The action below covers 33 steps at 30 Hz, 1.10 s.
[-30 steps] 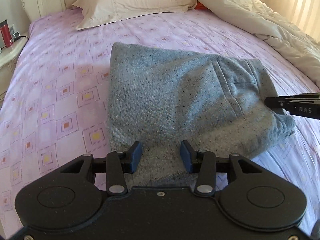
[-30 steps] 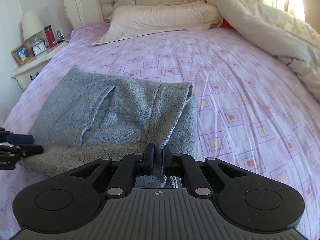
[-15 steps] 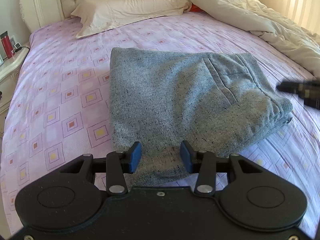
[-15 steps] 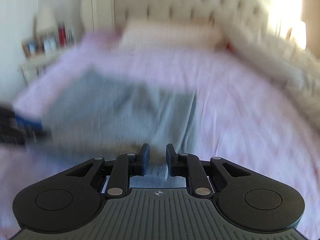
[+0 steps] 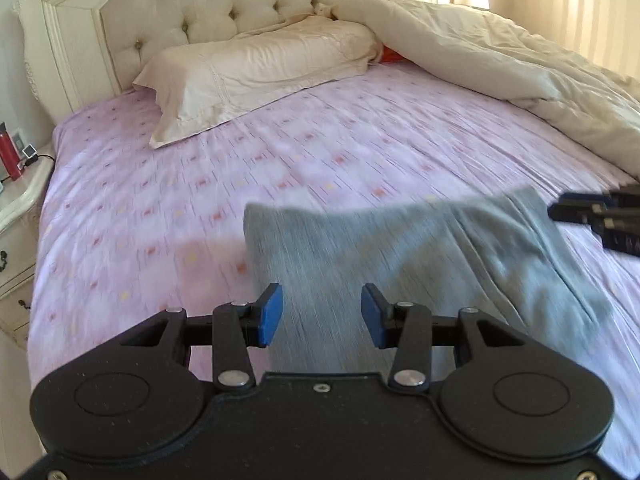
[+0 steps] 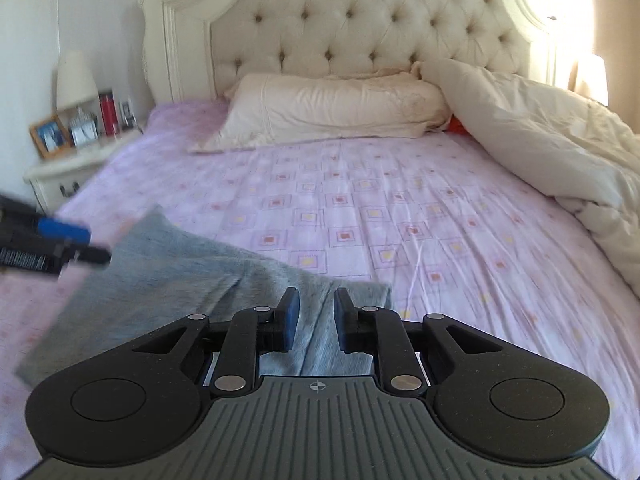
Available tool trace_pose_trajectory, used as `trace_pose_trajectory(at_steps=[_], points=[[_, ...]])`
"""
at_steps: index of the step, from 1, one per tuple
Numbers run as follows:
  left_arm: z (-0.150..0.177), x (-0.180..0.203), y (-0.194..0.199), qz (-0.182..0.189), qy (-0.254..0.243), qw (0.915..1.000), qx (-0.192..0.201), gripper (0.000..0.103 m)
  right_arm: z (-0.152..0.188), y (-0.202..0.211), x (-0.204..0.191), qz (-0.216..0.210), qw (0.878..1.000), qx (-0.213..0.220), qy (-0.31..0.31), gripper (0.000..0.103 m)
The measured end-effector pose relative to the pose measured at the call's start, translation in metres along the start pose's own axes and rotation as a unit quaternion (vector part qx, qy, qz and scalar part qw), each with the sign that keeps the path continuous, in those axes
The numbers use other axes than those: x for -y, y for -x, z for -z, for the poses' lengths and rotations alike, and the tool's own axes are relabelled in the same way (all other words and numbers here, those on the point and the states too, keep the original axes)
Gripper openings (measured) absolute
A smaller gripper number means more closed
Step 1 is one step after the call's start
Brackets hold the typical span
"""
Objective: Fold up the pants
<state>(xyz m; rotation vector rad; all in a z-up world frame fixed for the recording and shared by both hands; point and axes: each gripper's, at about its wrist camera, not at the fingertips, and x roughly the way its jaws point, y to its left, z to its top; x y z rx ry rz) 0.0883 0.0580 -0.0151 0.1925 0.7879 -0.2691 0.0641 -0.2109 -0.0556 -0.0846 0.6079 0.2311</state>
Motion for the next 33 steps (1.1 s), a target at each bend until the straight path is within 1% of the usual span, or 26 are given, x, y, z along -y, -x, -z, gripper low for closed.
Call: trace_pose_trajectory(at_steps=[3, 6, 8, 9, 12, 14, 16, 17, 20, 21, 22, 24, 26, 28, 30, 31, 33], points=[[-0.016, -0.004, -0.034, -0.017, 0.013, 0.9997, -0.009, 0.052, 0.002, -0.016, -0.004, 0.006, 1.0, -0.025, 0.012, 0.019], [-0.023, -0.011, -0.069, -0.018, 0.038, 0.9978, -0.051, 0.052, 0.007, -0.025, -0.007, 0.01, 0.999, -0.04, 0.023, 0.02], [-0.021, -0.014, -0.091, -0.017, 0.043, 0.9958, -0.08, 0.055, 0.011, -0.028, -0.008, 0.012, 0.999, -0.043, 0.011, 0.023], [-0.019, -0.013, -0.097, -0.018, 0.039, 0.9956, -0.084, 0.055, 0.012, -0.029, -0.007, 0.013, 0.999, -0.043, 0.001, 0.023], [-0.017, 0.0, -0.104, -0.038, 0.005, 0.997, -0.067, 0.055, 0.013, -0.029, -0.005, 0.011, 0.999, -0.042, -0.008, 0.024], [-0.017, 0.007, -0.105, -0.049, -0.006, 0.9969, -0.06, 0.055, 0.013, -0.026, 0.002, 0.001, 0.999, -0.041, -0.022, 0.024], [-0.017, 0.009, -0.102, -0.05, -0.01, 0.9971, -0.057, 0.055, 0.012, -0.021, 0.01, -0.013, 0.998, -0.035, -0.043, 0.026], [-0.018, 0.006, -0.1, -0.045, -0.003, 0.9974, -0.055, 0.055, 0.012, -0.015, 0.014, -0.018, 0.998, -0.033, -0.051, 0.027], [-0.02, -0.009, -0.085, -0.024, 0.039, 0.9974, -0.055, 0.055, 0.016, -0.001, 0.024, -0.019, 0.997, -0.03, -0.071, 0.03], [-0.017, -0.014, -0.076, -0.022, 0.054, 0.9965, -0.059, 0.055, 0.018, 0.003, 0.028, -0.026, 0.996, -0.035, -0.083, 0.032], [-0.014, -0.019, -0.07, -0.021, 0.067, 0.9955, -0.065, 0.055, 0.021, 0.006, 0.032, -0.034, 0.994, -0.044, -0.097, 0.038], [-0.004, -0.027, -0.055, -0.013, 0.091, 0.9933, -0.07, 0.056, 0.027, 0.007, 0.041, -0.047, 0.989, -0.069, -0.125, 0.042], [0.007, -0.032, -0.043, -0.001, 0.101, 0.9917, -0.079, 0.057, 0.035, 0.006, 0.049, -0.054, 0.982, -0.095, -0.152, 0.046], [0.019, -0.035, -0.037, 0.009, 0.106, 0.9897, -0.095, 0.059, 0.041, 0.004, 0.056, -0.056, 0.977, -0.103, -0.176, 0.055], [0.026, -0.038, -0.037, 0.024, 0.116, 0.9867, -0.111, 0.061, 0.045, 0.0, 0.062, -0.06, 0.972, -0.11, -0.2, 0.06], [0.03, -0.038, -0.037, 0.032, 0.122, 0.9851, -0.117, 0.064, 0.047, -0.002, 0.063, -0.064, 0.969, -0.112, -0.212, 0.062], [0.035, -0.039, -0.04, 0.041, 0.13, 0.9829, -0.123, 0.067, 0.047, -0.004, 0.064, -0.068, 0.967, -0.105, -0.221, 0.063]])
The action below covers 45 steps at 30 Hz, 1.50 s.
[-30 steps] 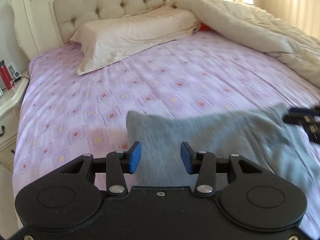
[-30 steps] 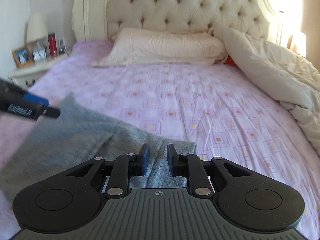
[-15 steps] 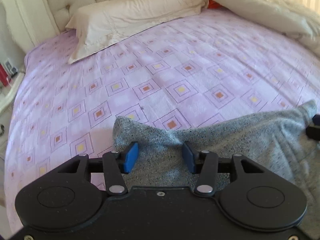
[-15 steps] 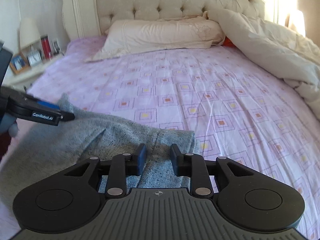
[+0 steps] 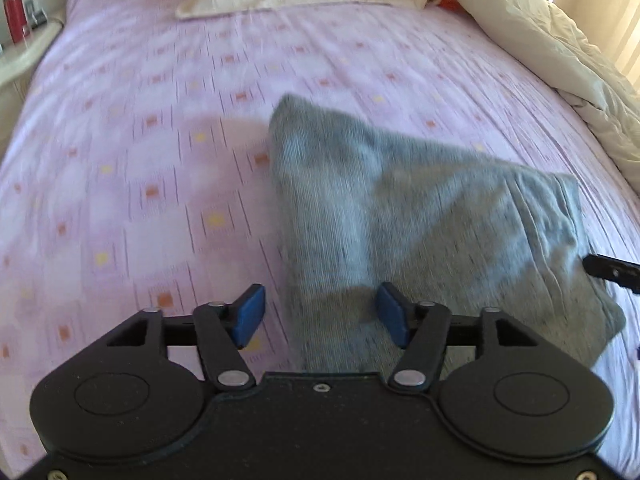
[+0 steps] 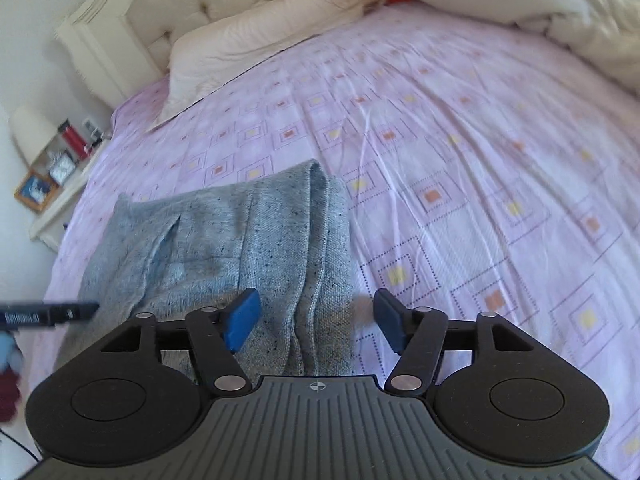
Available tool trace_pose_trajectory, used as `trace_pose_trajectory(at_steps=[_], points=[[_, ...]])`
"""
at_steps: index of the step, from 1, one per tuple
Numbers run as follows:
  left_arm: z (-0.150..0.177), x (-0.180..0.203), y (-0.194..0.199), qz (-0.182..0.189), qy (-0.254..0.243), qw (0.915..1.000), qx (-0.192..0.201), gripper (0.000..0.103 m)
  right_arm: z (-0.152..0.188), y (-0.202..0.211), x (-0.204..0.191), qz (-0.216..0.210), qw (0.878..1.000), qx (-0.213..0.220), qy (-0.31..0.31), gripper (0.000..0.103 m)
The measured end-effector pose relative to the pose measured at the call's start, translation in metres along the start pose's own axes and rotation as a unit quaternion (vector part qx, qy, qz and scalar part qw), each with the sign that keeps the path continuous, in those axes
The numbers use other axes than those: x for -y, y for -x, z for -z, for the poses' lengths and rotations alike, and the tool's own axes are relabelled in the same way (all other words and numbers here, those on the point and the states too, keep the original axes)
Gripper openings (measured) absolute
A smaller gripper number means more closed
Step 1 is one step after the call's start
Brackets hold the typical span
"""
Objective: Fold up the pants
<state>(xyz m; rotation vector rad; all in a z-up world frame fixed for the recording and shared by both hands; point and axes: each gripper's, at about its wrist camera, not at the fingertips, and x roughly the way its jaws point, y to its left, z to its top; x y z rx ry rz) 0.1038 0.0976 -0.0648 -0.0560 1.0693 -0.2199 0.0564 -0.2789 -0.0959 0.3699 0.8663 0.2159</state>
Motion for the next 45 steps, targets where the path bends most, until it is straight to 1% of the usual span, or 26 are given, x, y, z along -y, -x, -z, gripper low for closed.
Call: trace_pose_trajectory(at_steps=[2, 4, 6, 7, 8, 10, 13, 17, 22, 27, 32, 33, 35, 36, 37, 38, 39, 40, 41, 42, 43, 44, 45], points=[[0.0, -0.001, -0.004, 0.002, 0.004, 1.0, 0.0, 0.073, -0.001, -0.003, -0.001, -0.004, 1.0, 0.002, 0.0, 0.064], [-0.005, -0.002, -0.011, 0.013, 0.013, 0.9998, -0.007, 0.084, -0.004, -0.006, -0.001, -0.012, 1.0, 0.006, -0.005, 0.07], [-0.013, -0.004, -0.021, 0.034, 0.025, 0.9989, -0.019, 0.088, -0.006, -0.01, -0.004, -0.017, 1.0, 0.007, -0.004, 0.073], [-0.017, -0.002, -0.025, 0.035, 0.027, 0.9988, -0.022, 0.091, -0.006, -0.011, -0.005, -0.018, 1.0, 0.008, 0.003, 0.073], [-0.018, 0.0, -0.027, 0.036, 0.024, 0.9989, -0.02, 0.093, -0.006, -0.013, -0.008, -0.019, 1.0, 0.008, 0.011, 0.073], [-0.021, 0.007, -0.034, 0.038, 0.011, 0.999, -0.022, 0.101, -0.006, -0.015, -0.012, -0.018, 1.0, 0.011, 0.023, 0.074], [-0.019, 0.02, -0.037, 0.02, -0.007, 0.9997, -0.011, 0.103, -0.003, -0.015, -0.015, -0.016, 0.999, 0.018, 0.031, 0.074], [-0.014, 0.029, -0.036, 0.003, -0.011, 0.9999, -0.003, 0.103, -0.001, -0.015, -0.016, -0.014, 0.999, 0.027, 0.039, 0.075], [-0.016, 0.03, -0.034, -0.003, -0.002, 0.9999, -0.013, 0.103, 0.002, -0.015, -0.02, -0.007, 0.998, 0.032, 0.046, 0.076], [-0.016, 0.029, -0.033, -0.006, 0.007, 0.9997, -0.022, 0.103, 0.003, -0.015, -0.023, -0.011, 0.998, 0.023, 0.056, 0.076], [-0.012, 0.026, -0.028, 0.0, 0.011, 0.9994, -0.031, 0.103, 0.003, -0.014, -0.026, -0.016, 0.998, 0.011, 0.06, 0.076], [-0.01, 0.026, -0.027, 0.002, 0.012, 0.9994, -0.033, 0.103, 0.003, -0.015, -0.027, -0.02, 0.998, 0.006, 0.062, 0.075], [-0.007, 0.025, -0.025, 0.008, 0.012, 0.9992, -0.036, 0.103, 0.002, -0.014, -0.028, -0.025, 0.998, 0.002, 0.064, 0.067], [-0.006, 0.026, -0.024, 0.01, 0.011, 0.9992, -0.037, 0.102, 0.002, -0.012, -0.028, -0.036, 0.997, -0.001, 0.061, 0.052], [-0.004, 0.026, -0.022, 0.016, 0.011, 0.9991, -0.038, 0.101, 0.002, -0.01, -0.029, -0.043, 0.998, -0.001, 0.055, 0.044], [-0.003, 0.027, -0.021, 0.023, 0.01, 0.9989, -0.04, 0.098, 0.002, -0.007, -0.03, -0.043, 0.998, 0.004, 0.054, 0.04], [-0.001, 0.027, -0.018, 0.03, 0.01, 0.9989, -0.036, 0.09, 0.003, -0.003, -0.033, -0.041, 0.997, 0.01, 0.061, 0.033], [0.001, 0.028, -0.014, 0.033, 0.007, 0.999, -0.03, 0.081, 0.002, 0.001, -0.037, -0.037, 0.996, 0.015, 0.074, 0.03], [0.003, 0.028, -0.01, 0.029, 0.003, 0.9993, -0.022, 0.075, 0.002, 0.006, -0.041, -0.036, 0.996, 0.021, 0.082, 0.029], [0.004, 0.028, -0.006, 0.024, 0.004, 0.9996, -0.013, 0.06, 0.001, 0.011, -0.046, -0.038, 0.995, 0.029, 0.089, 0.027], [0.006, 0.026, 0.0, 0.022, 0.008, 0.9997, -0.004, 0.052, -0.001, 0.015, -0.051, -0.039, 0.994, 0.035, 0.097, 0.026], [0.007, 0.024, 0.004, 0.028, 0.011, 0.9995, 0.002, 0.047, -0.004, 0.02, -0.056, -0.04, 0.992, 0.043, 0.108, 0.026], [0.008, 0.023, 0.009, 0.03, 0.014, 0.9994, 0.009, 0.039, -0.007, 0.023, -0.062, -0.041, 0.991, 0.05, 0.116, 0.026]])
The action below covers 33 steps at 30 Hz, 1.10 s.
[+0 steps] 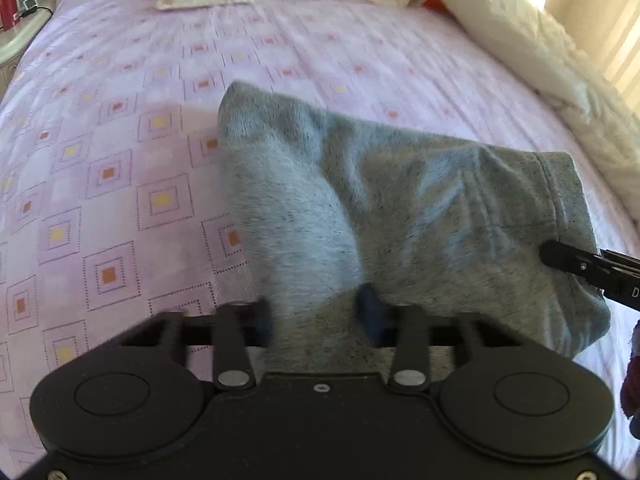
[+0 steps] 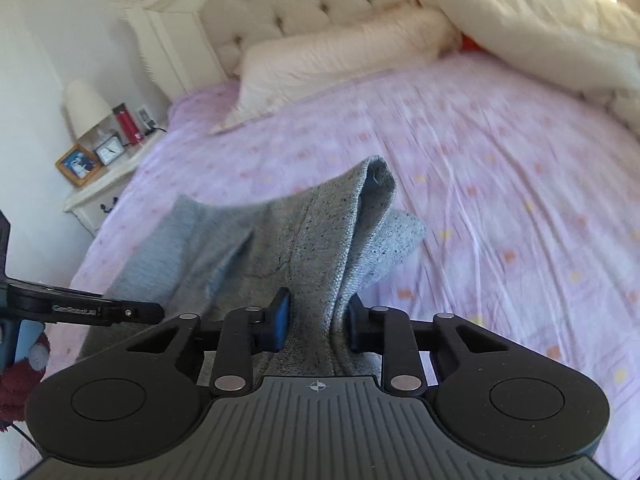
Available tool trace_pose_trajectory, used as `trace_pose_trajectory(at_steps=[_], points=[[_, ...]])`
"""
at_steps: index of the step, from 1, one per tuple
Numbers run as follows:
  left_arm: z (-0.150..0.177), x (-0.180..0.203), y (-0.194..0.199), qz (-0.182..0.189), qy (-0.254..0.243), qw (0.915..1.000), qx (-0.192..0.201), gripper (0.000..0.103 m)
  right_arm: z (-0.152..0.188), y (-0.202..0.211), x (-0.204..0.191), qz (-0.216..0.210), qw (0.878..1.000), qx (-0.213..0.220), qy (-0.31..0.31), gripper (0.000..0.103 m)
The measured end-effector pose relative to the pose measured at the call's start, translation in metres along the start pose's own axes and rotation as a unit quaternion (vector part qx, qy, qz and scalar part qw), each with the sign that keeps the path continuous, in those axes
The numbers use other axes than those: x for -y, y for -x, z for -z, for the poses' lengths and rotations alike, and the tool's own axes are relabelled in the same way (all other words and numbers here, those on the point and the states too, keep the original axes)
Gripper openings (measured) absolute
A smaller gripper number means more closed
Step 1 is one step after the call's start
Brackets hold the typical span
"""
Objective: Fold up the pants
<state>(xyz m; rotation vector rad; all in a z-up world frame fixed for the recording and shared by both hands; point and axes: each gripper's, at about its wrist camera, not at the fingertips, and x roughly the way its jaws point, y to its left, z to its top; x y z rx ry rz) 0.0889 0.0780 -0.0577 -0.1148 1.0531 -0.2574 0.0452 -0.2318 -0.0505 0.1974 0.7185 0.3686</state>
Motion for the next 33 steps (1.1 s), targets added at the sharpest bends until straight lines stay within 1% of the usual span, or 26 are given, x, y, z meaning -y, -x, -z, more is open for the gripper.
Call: trace_pose_trajectory(at_steps=[1, 4, 7, 10, 13, 15, 17, 18, 19, 20, 21, 22, 23, 24, 25, 26, 27, 29, 30, 31, 33], points=[[0.001, 0.0, 0.005, -0.003, 0.001, 1.0, 0.007, 0.031, -0.005, 0.002, -0.003, -0.004, 1.0, 0.006, 0.003, 0.025], [-0.001, 0.002, 0.017, -0.013, -0.003, 0.9996, 0.024, 0.025, -0.024, 0.004, -0.011, -0.014, 1.0, 0.023, 0.01, 0.025], [-0.008, 0.0, 0.026, -0.019, 0.008, 0.999, 0.039, 0.024, -0.044, 0.0, -0.017, -0.026, 0.998, 0.042, 0.027, 0.025], [-0.024, 0.0, 0.036, -0.032, -0.003, 0.9973, 0.067, 0.024, -0.075, -0.014, -0.018, -0.037, 0.997, 0.054, 0.035, 0.025], [-0.056, -0.006, 0.039, -0.039, -0.002, 0.9958, 0.083, 0.024, -0.105, -0.037, -0.017, -0.037, 0.996, 0.065, 0.051, 0.025], [-0.078, -0.01, 0.036, -0.044, 0.0, 0.9946, 0.094, 0.024, -0.121, -0.056, -0.012, -0.041, 0.996, 0.065, 0.038, 0.025], [-0.096, -0.014, 0.027, -0.056, 0.001, 0.9928, 0.105, 0.024, -0.131, -0.076, -0.002, -0.039, 0.997, 0.057, 0.019, 0.026], [-0.104, -0.015, 0.021, -0.062, 0.002, 0.9923, 0.108, 0.025, -0.132, -0.087, 0.003, -0.029, 0.998, 0.053, 0.016, 0.03], [-0.111, -0.016, 0.013, -0.066, 0.001, 0.9923, 0.105, 0.028, -0.132, -0.101, 0.008, -0.005, 0.999, 0.04, 0.017, 0.034], [-0.117, -0.019, 0.004, -0.071, 0.003, 0.9923, 0.101, 0.034, -0.132, -0.117, 0.015, 0.037, 0.999, 0.017, 0.014, 0.035], [-0.12, -0.022, -0.006, -0.082, 0.005, 0.9922, 0.094, 0.041, -0.128, -0.127, 0.02, 0.081, 0.997, 0.006, 0.005, 0.033], [-0.121, -0.026, -0.017, -0.099, 0.009, 0.9915, 0.083, 0.043, -0.124, -0.131, 0.023, 0.116, 0.993, 0.009, 0.001, 0.027], [-0.119, -0.03, -0.025, -0.118, 0.019, 0.9901, 0.074, 0.042, -0.119, -0.129, 0.026, 0.127, 0.992, 0.017, 0.001, 0.026], [-0.115, -0.035, -0.032, -0.14, 0.032, 0.9876, 0.064, 0.04, -0.114, -0.122, 0.027, 0.127, 0.991, 0.031, 0.002, 0.026], [-0.11, -0.038, -0.035, -0.149, 0.037, 0.9864, 0.058, 0.04, -0.109, -0.114, 0.024, 0.123, 0.991, 0.048, 0.008, 0.026], [-0.103, -0.04, -0.033, -0.151, 0.04, 0.9859, 0.059, 0.04, -0.102, -0.104, 0.02, 0.113, 0.991, 0.065, 0.021, 0.026], [-0.096, -0.039, -0.029, -0.154, 0.038, 0.9852, 0.065, 0.04, -0.095, -0.094, 0.014, 0.103, 0.991, 0.079, 0.041, 0.026], [-0.08, -0.029, -0.017, -0.159, 0.016, 0.9837, 0.084, 0.04, -0.083, -0.084, 0.002, 0.088, 0.989, 0.094, 0.076, 0.026], [-0.073, -0.024, -0.012, -0.159, 0.002, 0.9828, 0.093, 0.04, -0.076, -0.082, -0.003, 0.078, 0.988, 0.092, 0.092, 0.026], [-0.068, -0.02, -0.009, -0.157, -0.009, 0.9825, 0.1, 0.04, -0.07, -0.084, -0.008, 0.072, 0.988, 0.08, 0.107, 0.026], [-0.06, -0.015, -0.011, -0.15, -0.019, 0.9836, 0.098, 0.04, -0.056, -0.096, -0.012, 0.084, 0.987, 0.042, 0.129, 0.026]])
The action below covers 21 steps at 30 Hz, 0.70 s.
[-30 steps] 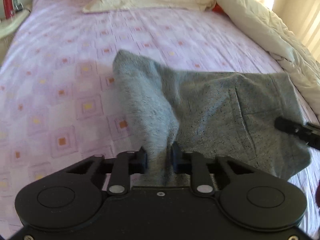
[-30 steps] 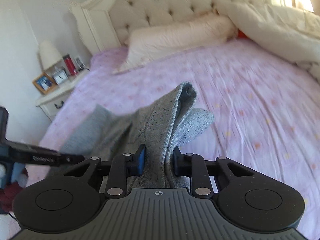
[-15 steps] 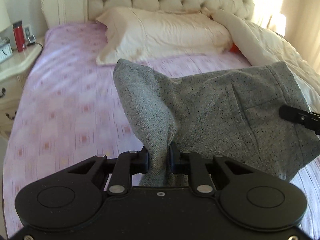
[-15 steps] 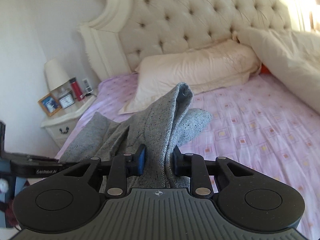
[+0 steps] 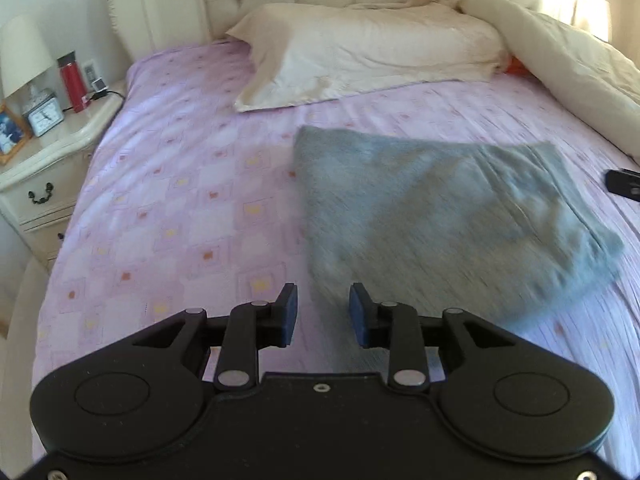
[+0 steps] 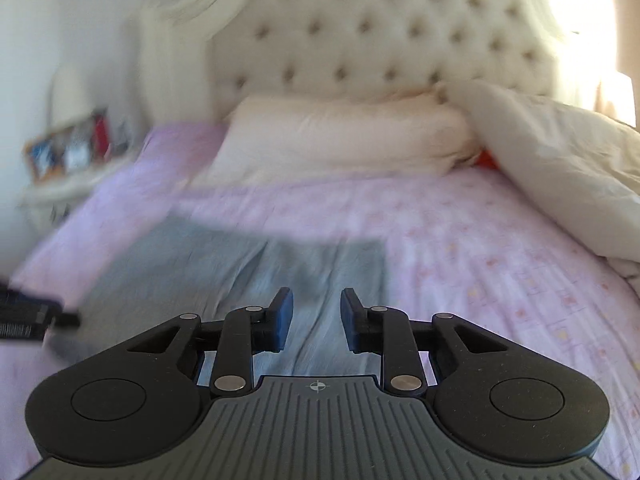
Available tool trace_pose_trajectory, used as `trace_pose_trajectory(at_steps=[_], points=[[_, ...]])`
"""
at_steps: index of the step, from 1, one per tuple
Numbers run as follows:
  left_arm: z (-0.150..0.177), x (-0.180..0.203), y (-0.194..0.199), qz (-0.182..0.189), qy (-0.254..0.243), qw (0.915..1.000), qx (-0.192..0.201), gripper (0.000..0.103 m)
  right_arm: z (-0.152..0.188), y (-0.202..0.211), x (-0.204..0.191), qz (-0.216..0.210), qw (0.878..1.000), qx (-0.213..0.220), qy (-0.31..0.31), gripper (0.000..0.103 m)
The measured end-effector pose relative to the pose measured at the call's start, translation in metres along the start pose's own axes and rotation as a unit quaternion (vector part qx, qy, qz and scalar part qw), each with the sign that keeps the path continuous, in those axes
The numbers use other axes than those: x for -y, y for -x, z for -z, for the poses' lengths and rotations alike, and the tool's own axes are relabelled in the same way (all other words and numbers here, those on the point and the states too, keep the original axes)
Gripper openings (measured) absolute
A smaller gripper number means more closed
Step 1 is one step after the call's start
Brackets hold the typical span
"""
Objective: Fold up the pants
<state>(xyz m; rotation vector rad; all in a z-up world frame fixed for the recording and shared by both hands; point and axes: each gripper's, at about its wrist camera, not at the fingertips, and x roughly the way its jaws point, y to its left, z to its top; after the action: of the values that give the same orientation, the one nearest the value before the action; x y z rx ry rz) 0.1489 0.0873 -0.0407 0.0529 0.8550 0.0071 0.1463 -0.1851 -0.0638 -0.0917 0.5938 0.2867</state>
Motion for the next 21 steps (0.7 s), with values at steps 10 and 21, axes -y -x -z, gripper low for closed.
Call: trace_pose_trajectory(at_steps=[10, 21], points=[[0.005, 0.003, -0.003, 0.001, -0.008, 0.9999, -0.009, 0.041, -0.003, 0.005, 0.008, 0.0, 0.998, -0.033, -0.056, 0.026], [0.032, 0.002, 0.06, 0.007, 0.03, 0.9995, -0.001, 0.049, -0.006, 0.053, -0.017, -0.004, 0.996, -0.04, -0.079, 0.026]])
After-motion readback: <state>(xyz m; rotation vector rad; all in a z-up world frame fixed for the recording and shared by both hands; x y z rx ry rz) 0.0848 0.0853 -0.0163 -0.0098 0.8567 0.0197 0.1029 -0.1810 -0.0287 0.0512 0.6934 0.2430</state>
